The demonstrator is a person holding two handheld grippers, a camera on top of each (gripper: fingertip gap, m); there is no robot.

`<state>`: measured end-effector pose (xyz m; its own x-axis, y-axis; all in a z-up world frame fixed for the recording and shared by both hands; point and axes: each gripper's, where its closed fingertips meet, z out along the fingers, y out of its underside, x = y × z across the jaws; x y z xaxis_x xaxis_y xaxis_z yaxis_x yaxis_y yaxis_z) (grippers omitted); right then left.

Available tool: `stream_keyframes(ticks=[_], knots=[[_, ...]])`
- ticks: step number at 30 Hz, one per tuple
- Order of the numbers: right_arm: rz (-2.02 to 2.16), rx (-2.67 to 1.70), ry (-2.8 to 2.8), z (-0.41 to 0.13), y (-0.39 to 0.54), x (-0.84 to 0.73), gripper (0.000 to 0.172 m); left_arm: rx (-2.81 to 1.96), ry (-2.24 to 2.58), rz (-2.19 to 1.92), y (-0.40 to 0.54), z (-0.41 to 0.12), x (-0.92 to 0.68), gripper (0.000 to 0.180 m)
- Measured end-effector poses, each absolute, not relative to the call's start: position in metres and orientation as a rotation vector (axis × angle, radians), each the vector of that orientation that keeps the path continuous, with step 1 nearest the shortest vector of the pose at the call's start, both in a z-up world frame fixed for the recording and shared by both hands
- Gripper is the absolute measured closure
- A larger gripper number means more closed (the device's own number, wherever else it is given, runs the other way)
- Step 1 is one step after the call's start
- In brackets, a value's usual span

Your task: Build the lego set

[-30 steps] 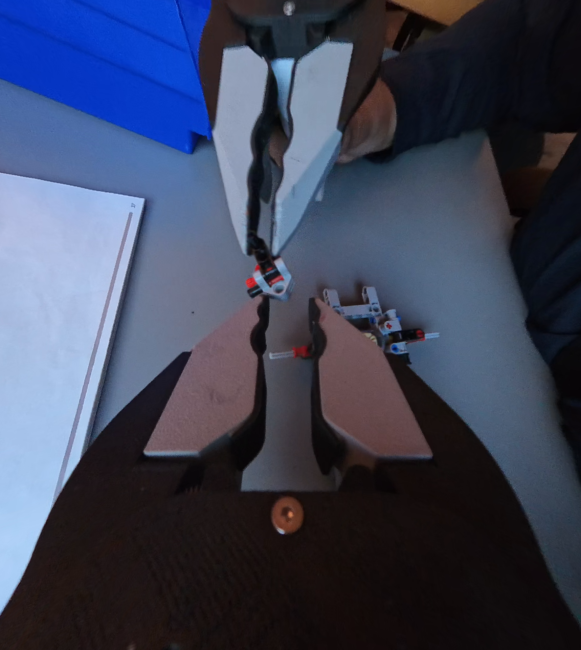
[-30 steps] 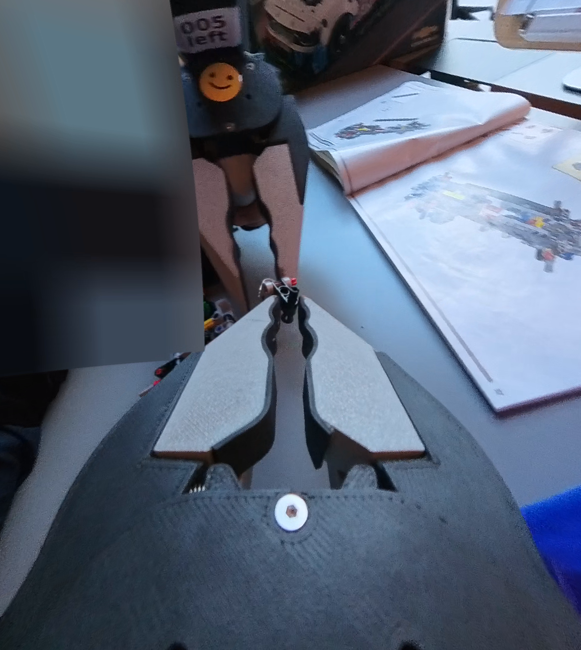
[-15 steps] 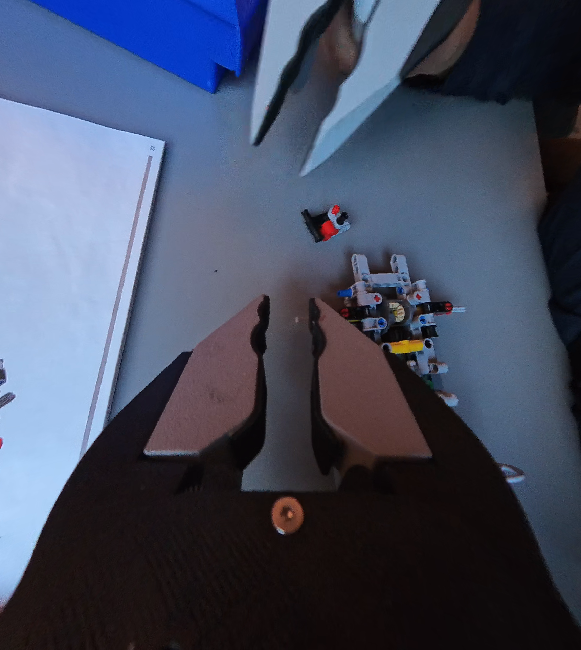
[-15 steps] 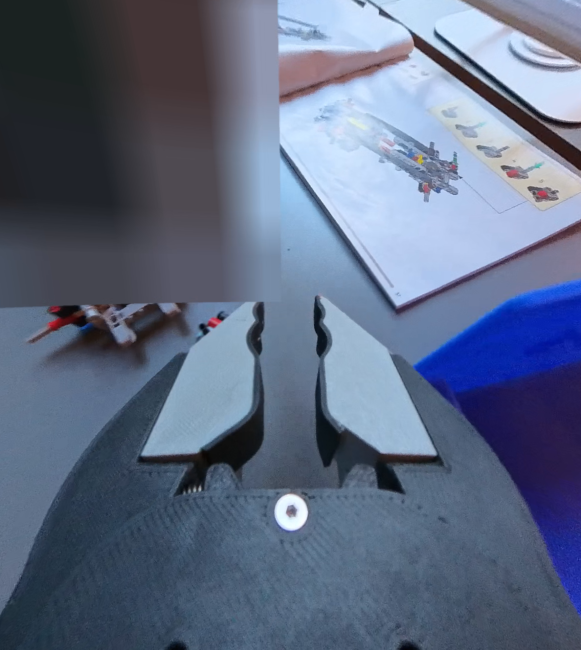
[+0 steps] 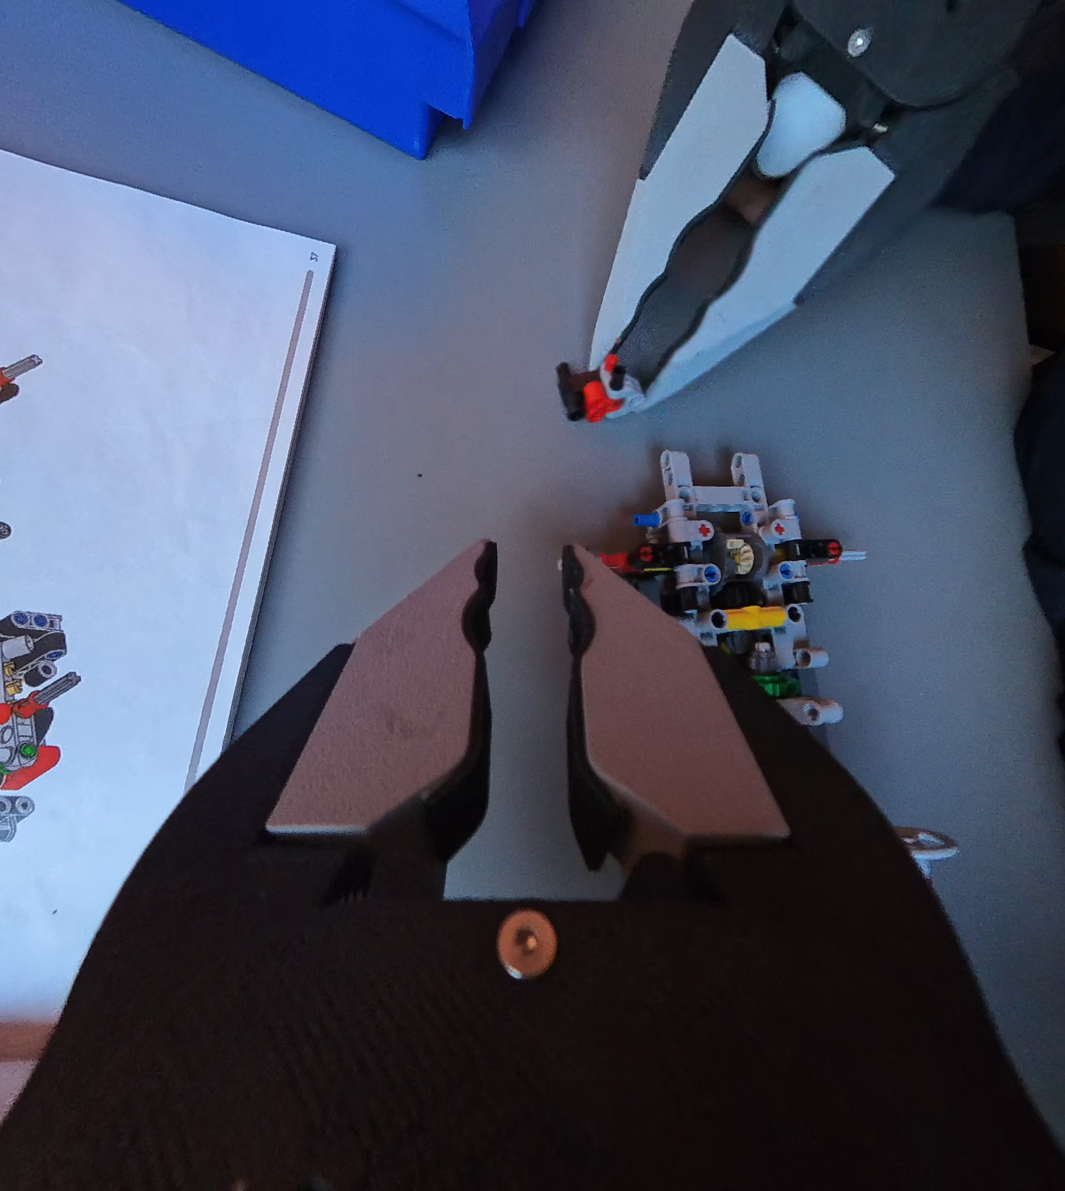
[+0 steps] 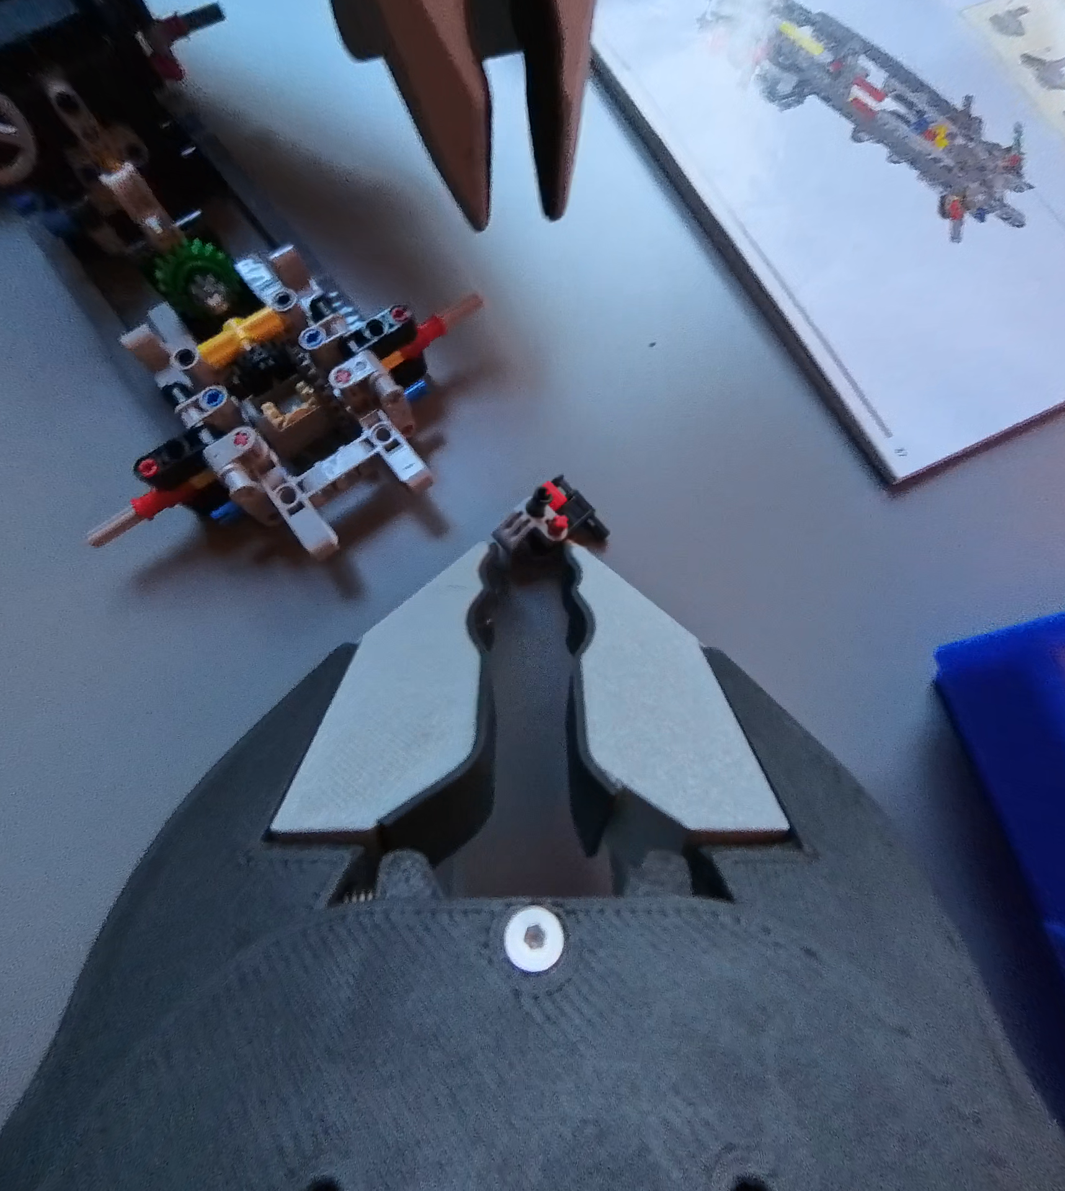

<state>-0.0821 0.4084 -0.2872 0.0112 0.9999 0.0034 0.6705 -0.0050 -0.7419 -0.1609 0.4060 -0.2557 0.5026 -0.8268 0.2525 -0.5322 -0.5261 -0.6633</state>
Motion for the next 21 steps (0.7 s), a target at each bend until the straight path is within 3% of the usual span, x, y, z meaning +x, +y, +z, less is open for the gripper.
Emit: stream_keyframes(ticks=[6,10,16,21], knots=[[0.845,-1.773,-1.722,-0.287,0.417,-0.086,0.172,-2.265,1.121,-0.765,0.403,-0.264,-0.166,0.162],[0.885,-1.790,-1.698,-0.285,0.425,-0.084,0.172,-2.273,1.118,-0.776,0.401,-0.265,-0.167,0.163],[0.971,-1.845,-1.608,-0.278,0.421,-0.084,0.157,-2.269,1.121,-0.776,0.401,-0.264,-0.167,0.164],[0.815,-1.833,-1.615,-0.284,0.424,-0.090,0.155,-2.268,1.141,-0.768,0.399,-0.264,-0.164,0.164]])
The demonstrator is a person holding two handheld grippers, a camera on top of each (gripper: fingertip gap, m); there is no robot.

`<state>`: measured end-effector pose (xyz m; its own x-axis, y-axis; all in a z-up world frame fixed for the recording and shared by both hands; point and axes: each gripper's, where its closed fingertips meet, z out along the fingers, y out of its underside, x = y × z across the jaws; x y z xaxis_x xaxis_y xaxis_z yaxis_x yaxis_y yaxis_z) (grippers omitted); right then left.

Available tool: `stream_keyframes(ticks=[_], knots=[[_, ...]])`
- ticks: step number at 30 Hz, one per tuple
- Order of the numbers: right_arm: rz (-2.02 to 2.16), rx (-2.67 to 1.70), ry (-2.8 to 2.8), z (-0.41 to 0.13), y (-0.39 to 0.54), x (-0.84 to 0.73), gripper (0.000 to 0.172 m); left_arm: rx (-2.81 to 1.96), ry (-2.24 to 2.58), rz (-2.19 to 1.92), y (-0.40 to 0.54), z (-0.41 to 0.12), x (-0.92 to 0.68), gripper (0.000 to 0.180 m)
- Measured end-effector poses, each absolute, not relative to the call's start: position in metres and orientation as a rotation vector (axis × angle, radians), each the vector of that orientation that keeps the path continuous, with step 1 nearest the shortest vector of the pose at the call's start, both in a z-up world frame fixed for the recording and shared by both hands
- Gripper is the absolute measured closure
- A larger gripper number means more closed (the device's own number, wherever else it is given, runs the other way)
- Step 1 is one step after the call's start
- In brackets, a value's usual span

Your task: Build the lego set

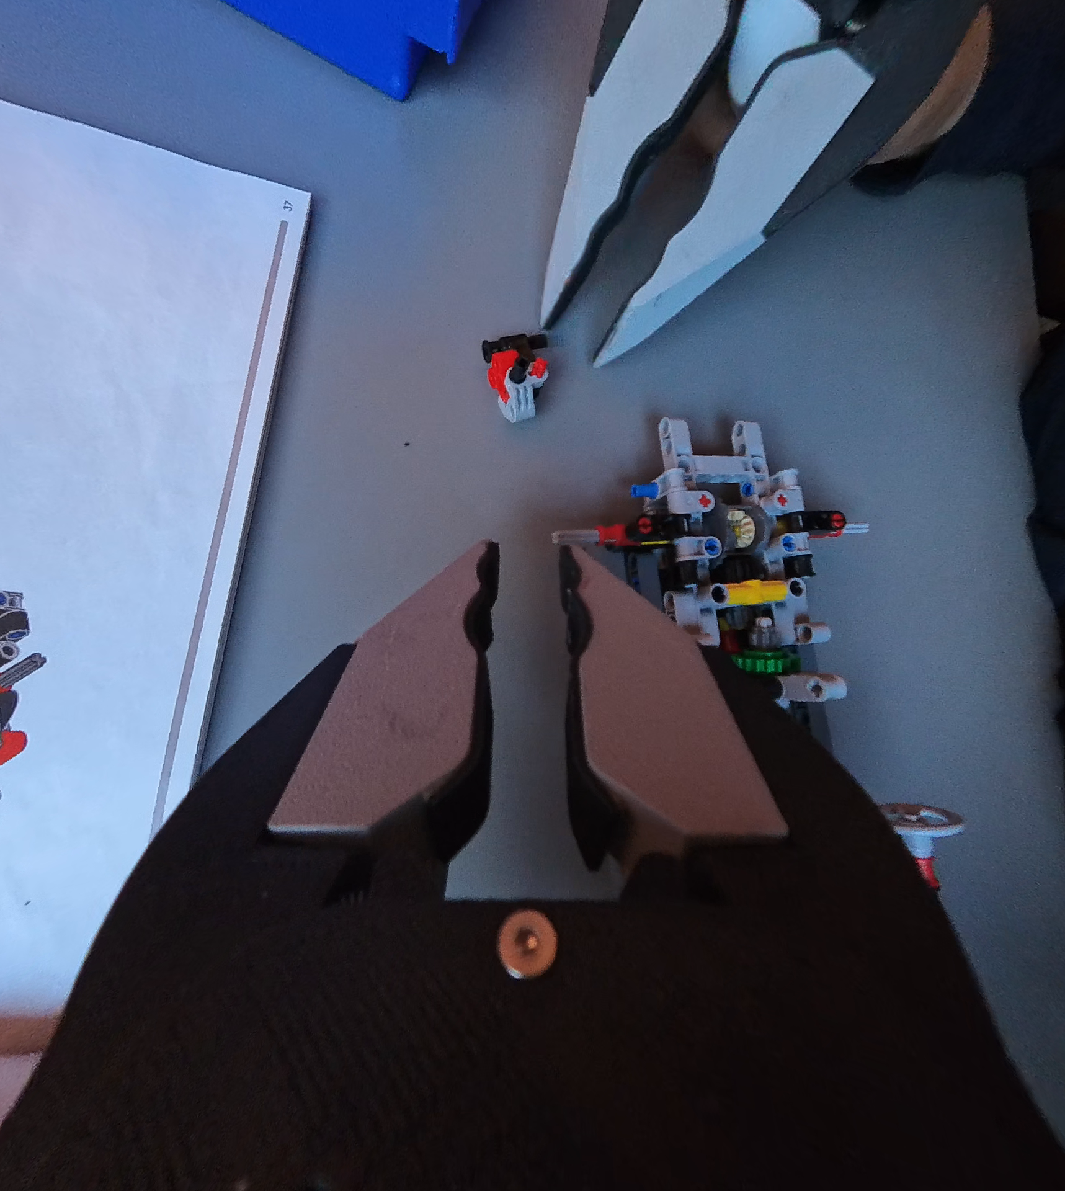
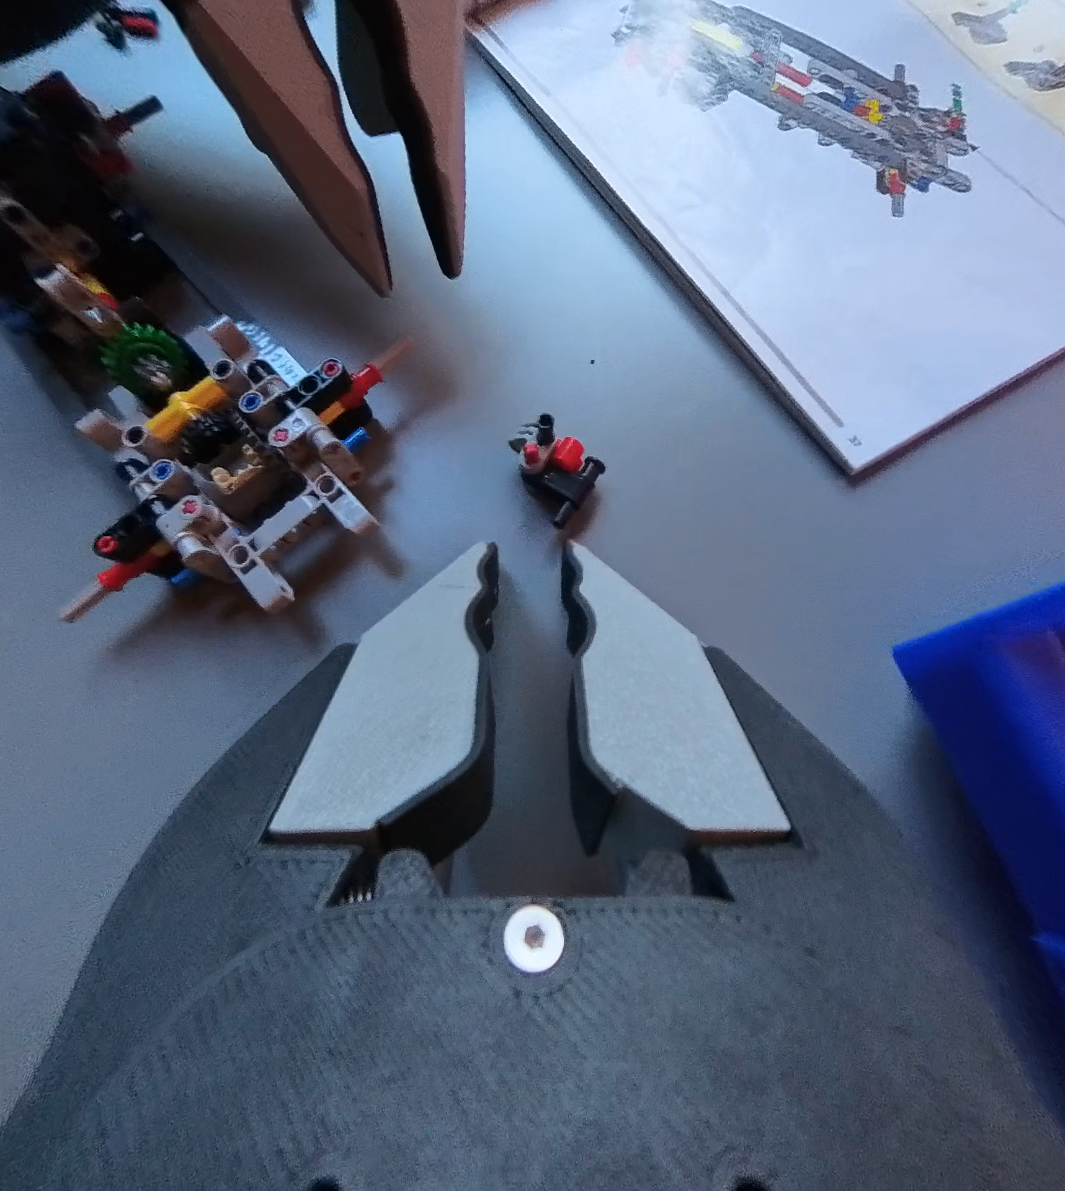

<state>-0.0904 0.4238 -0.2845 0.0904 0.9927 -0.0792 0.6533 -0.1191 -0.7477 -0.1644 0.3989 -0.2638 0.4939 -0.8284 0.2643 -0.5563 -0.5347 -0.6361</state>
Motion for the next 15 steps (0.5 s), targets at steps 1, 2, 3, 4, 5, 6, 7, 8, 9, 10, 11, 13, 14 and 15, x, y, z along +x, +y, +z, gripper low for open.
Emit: stream_keyframes(ticks=[1,2,3,4,5,6,7,8,9,10,11,13,14,15], knots=[[0.821,-1.827,-1.623,-0.284,0.423,-0.092,0.154,-2.264,1.145,-0.760,0.399,-0.263,-0.165,0.163],[0.839,-1.822,-1.622,-0.283,0.423,-0.094,0.154,-2.260,1.146,-0.755,0.399,-0.262,-0.165,0.164],[0.846,-1.821,-1.621,-0.283,0.423,-0.095,0.153,-2.258,1.143,-0.751,0.400,-0.261,-0.166,0.164],[0.840,-1.824,-1.623,-0.284,0.425,-0.096,0.153,-2.257,1.137,-0.751,0.400,-0.260,-0.167,0.164],[0.829,-1.828,-1.628,-0.285,0.427,-0.096,0.153,-2.257,1.129,-0.753,0.401,-0.261,-0.168,0.164],[0.818,-1.830,-1.634,-0.286,0.430,-0.096,0.153,-2.261,1.121,-0.758,0.402,-0.262,-0.169,0.164],[0.816,-1.826,-1.635,-0.286,0.433,-0.097,0.156,-2.268,1.114,-0.769,0.401,-0.263,-0.170,0.164],[0.810,-1.827,-1.632,-0.286,0.438,-0.098,0.156,-2.274,1.108,-0.788,0.399,-0.264,-0.171,0.163],[0.810,-1.827,-1.634,-0.287,0.443,-0.100,0.158,-2.279,1.099,-0.805,0.397,-0.265,-0.171,0.163],[0.815,-1.828,-1.635,-0.287,0.447,-0.103,0.159,-2.283,1.092,-0.814,0.394,-0.265,-0.172,0.163],[0.821,-1.830,-1.636,-0.287,0.451,-0.106,0.159,-2.284,1.093,-0.813,0.391,-0.264,-0.173,0.163],[0.831,-1.825,-1.647,-0.287,0.457,-0.113,0.161,-2.285,1.102,-0.769,0.386,-0.265,-0.179,0.163],[0.831,-1.820,-1.653,-0.287,0.460,-0.117,0.161,-2.287,1.109,-0.741,0.383,-0.266,-0.182,0.163],[0.829,-1.814,-1.660,-0.287,0.462,-0.121,0.161,-2.288,1.114,-0.715,0.381,-0.268,-0.185,0.163]])
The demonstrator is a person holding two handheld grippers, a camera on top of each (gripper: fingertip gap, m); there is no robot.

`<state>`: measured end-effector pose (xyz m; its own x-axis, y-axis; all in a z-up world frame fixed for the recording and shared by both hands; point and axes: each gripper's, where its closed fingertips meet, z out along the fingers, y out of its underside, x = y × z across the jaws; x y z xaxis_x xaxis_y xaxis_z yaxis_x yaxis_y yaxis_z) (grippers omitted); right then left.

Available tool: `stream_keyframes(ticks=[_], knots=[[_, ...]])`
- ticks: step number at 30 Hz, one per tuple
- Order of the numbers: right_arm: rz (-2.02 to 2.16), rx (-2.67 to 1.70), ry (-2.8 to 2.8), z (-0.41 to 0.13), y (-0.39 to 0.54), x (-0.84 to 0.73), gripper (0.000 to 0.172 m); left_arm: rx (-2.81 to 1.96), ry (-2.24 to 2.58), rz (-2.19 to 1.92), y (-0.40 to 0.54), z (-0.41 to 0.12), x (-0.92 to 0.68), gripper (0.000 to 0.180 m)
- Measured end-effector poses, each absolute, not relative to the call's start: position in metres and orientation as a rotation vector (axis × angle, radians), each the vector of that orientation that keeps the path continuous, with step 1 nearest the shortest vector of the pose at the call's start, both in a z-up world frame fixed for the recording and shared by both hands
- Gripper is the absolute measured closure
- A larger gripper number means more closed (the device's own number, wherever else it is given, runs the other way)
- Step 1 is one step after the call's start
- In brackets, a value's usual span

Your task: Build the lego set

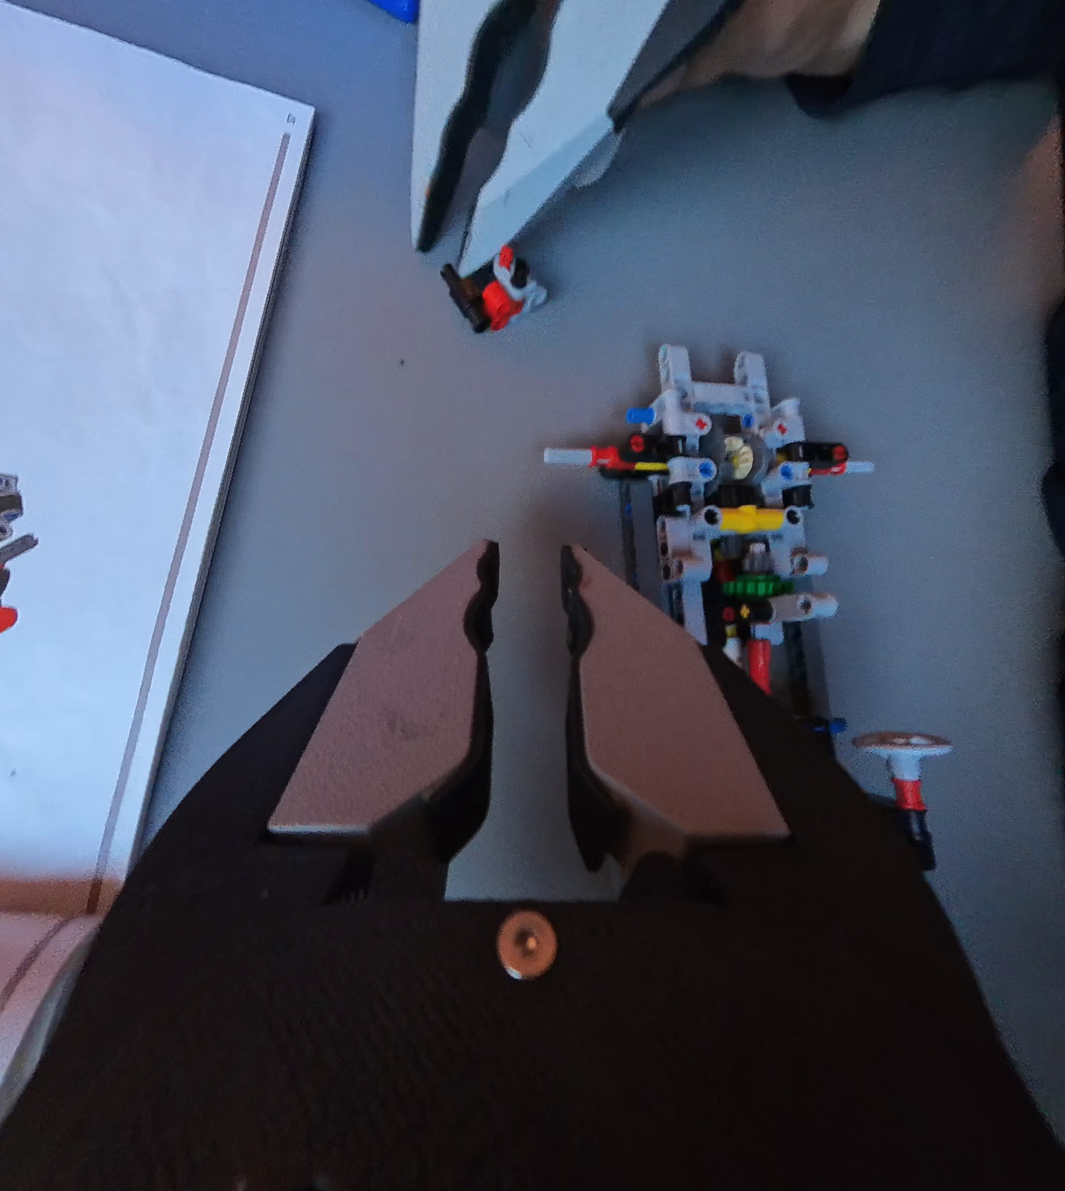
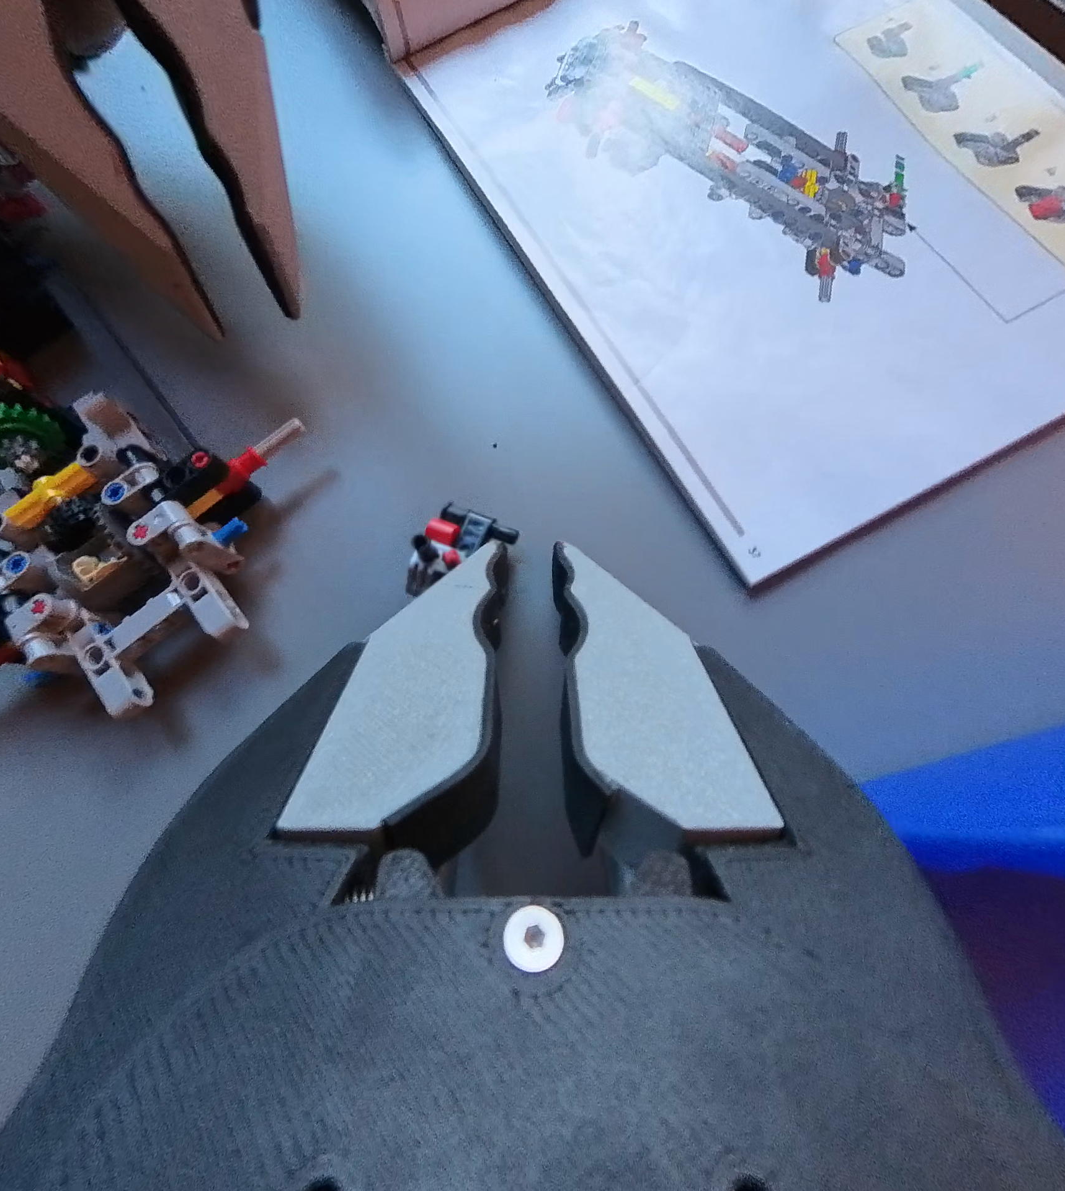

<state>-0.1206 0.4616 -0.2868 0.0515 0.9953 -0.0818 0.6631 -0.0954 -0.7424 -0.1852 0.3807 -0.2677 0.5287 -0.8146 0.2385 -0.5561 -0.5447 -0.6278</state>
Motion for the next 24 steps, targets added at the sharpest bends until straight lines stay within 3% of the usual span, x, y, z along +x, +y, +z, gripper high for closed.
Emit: stream_keyframes(ticks=[8,24], knots=[[0.864,-1.713,-1.618,-0.272,0.464,-0.127,0.162,-2.291,1.112,-0.586,0.369,-0.278,-0.204,0.167],[0.890,-1.653,-1.781,-0.281,0.439,-0.110,0.139,-2.293,0.949,-0.749,0.374,-0.285,-0.211,0.170]])
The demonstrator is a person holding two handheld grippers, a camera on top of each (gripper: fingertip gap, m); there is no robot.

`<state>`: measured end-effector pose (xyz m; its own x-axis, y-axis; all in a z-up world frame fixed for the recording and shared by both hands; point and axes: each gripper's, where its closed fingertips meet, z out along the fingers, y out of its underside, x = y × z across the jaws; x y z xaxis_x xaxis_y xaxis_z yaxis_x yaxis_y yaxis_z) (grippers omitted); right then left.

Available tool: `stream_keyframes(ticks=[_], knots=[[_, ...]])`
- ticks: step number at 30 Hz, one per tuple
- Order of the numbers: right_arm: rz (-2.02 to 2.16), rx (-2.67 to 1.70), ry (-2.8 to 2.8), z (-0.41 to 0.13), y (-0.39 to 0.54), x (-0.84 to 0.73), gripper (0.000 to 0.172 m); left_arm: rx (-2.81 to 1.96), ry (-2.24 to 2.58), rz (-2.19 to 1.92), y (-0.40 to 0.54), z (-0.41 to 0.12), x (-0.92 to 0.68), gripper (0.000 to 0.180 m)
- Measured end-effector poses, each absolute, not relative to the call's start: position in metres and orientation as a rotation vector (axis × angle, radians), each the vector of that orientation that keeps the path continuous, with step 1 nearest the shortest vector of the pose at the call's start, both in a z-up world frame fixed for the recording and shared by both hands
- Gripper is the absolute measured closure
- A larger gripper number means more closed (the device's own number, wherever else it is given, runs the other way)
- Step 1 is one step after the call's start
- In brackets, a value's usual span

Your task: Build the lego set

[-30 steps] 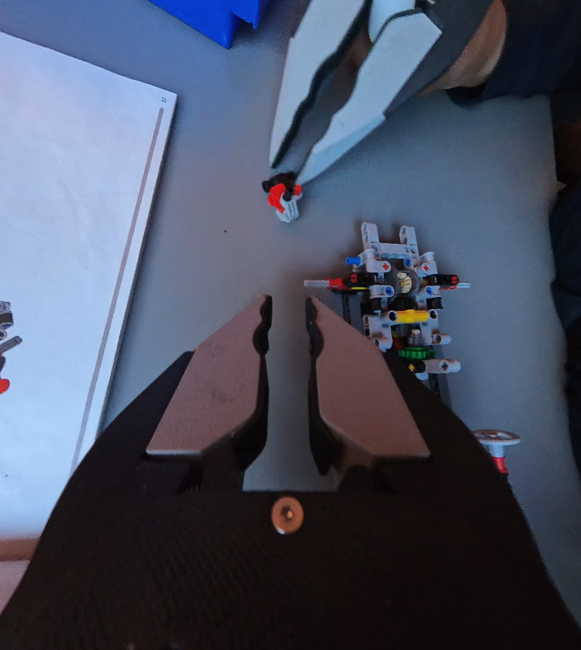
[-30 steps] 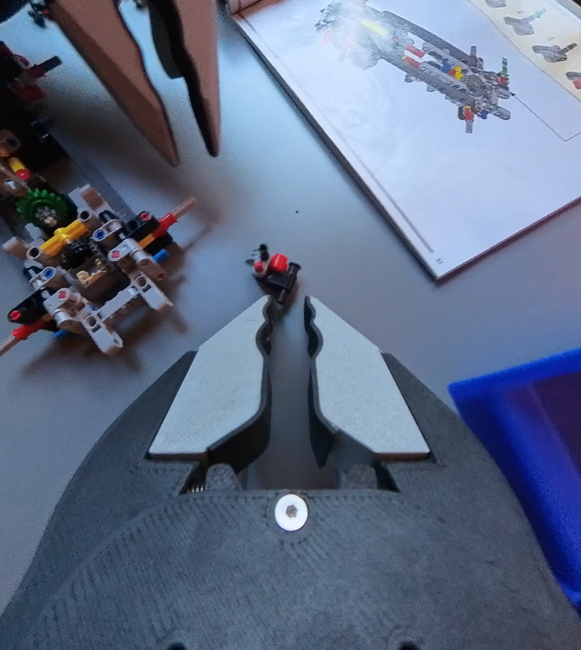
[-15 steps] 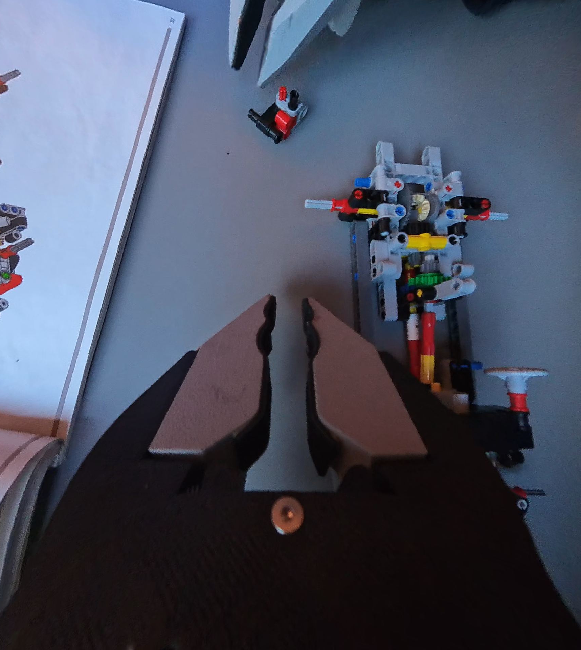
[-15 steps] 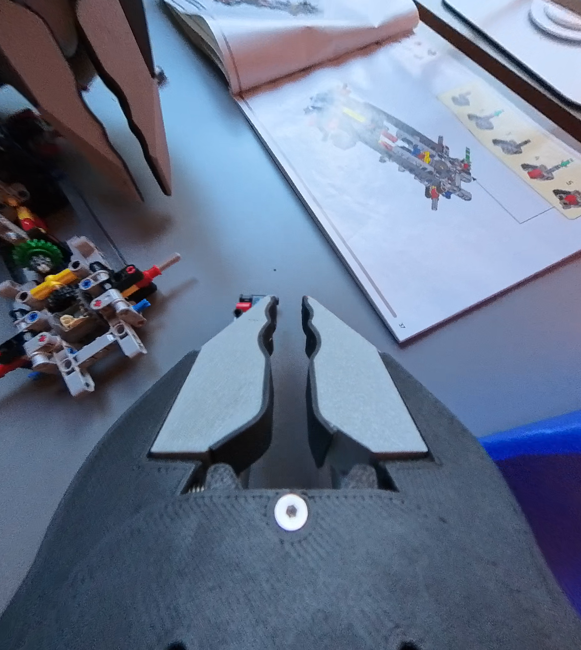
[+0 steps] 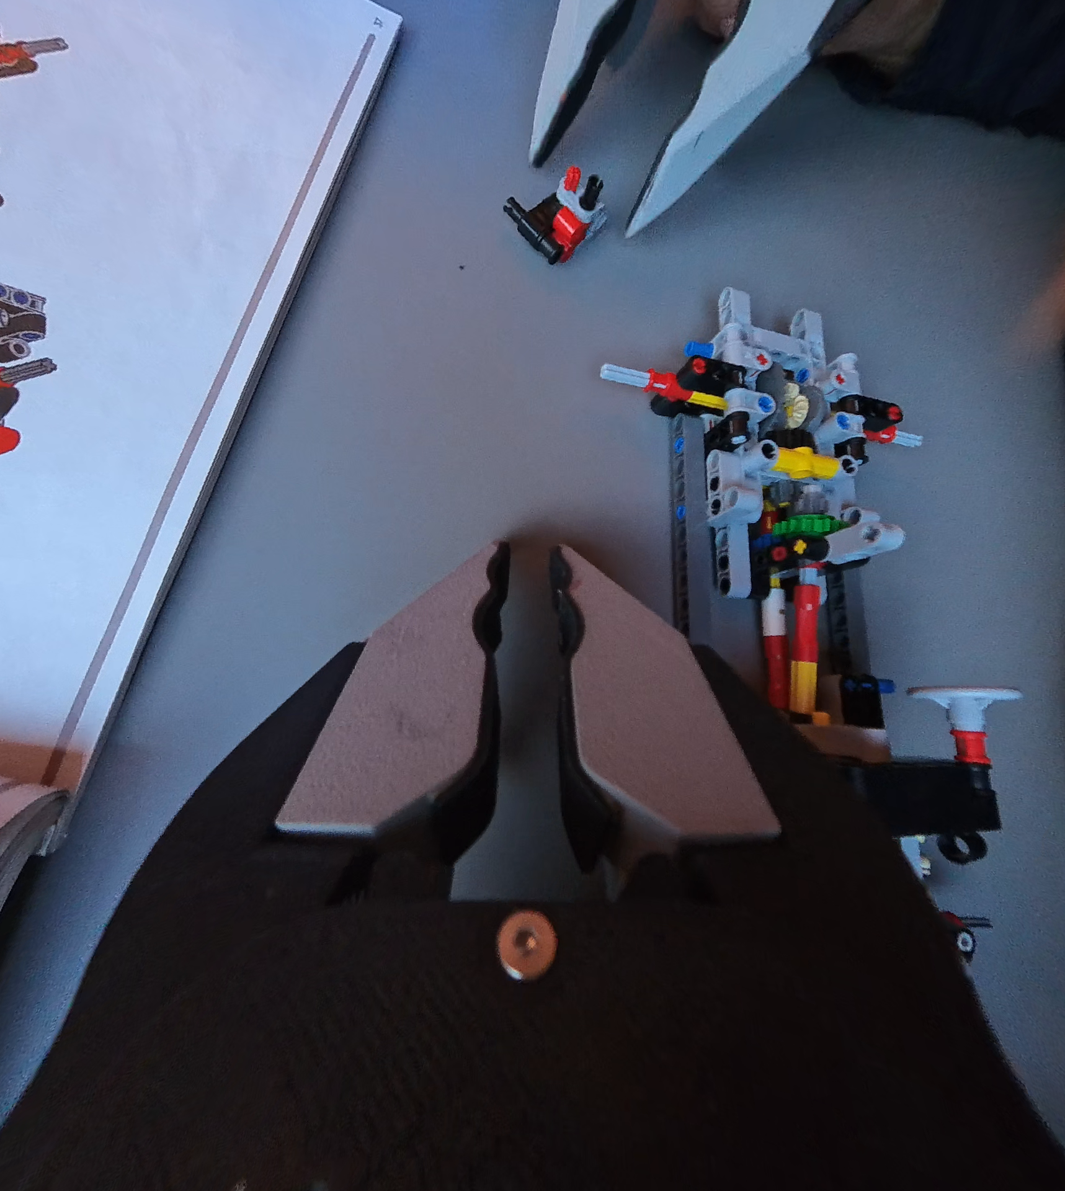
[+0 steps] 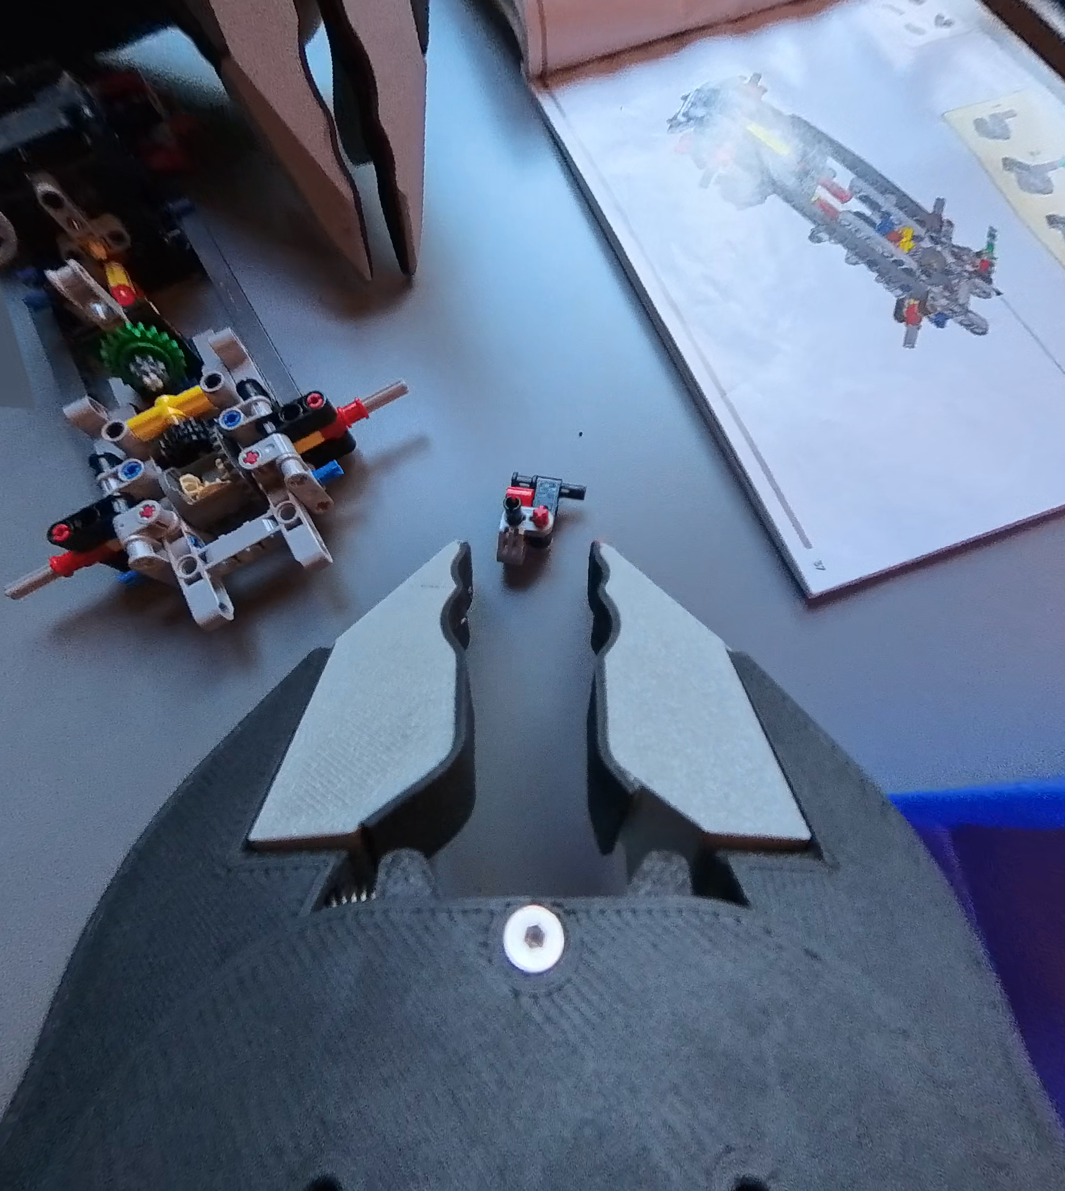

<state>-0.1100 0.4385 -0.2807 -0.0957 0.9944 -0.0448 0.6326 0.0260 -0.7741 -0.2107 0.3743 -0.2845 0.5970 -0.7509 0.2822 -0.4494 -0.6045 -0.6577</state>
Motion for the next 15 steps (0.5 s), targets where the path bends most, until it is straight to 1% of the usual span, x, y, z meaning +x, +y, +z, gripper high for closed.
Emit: stream_keyframes(ticks=[5,9,15], knots=[[0.838,-1.658,-1.823,-0.2877,0.4375,-0.1156,0.144,-2.288,0.937,-0.762,0.3757,-0.2850,-0.2108,0.173],[0.828,-1.657,-1.823,-0.2881,0.4385,-0.1181,0.159,-2.288,0.942,-0.754,0.3761,-0.2852,-0.2104,0.174],[0.858,-1.676,-1.819,-0.2879,0.4384,-0.1179,0.160,-2.286,0.933,-0.776,0.3763,-0.2851,-0.2094,0.174]])
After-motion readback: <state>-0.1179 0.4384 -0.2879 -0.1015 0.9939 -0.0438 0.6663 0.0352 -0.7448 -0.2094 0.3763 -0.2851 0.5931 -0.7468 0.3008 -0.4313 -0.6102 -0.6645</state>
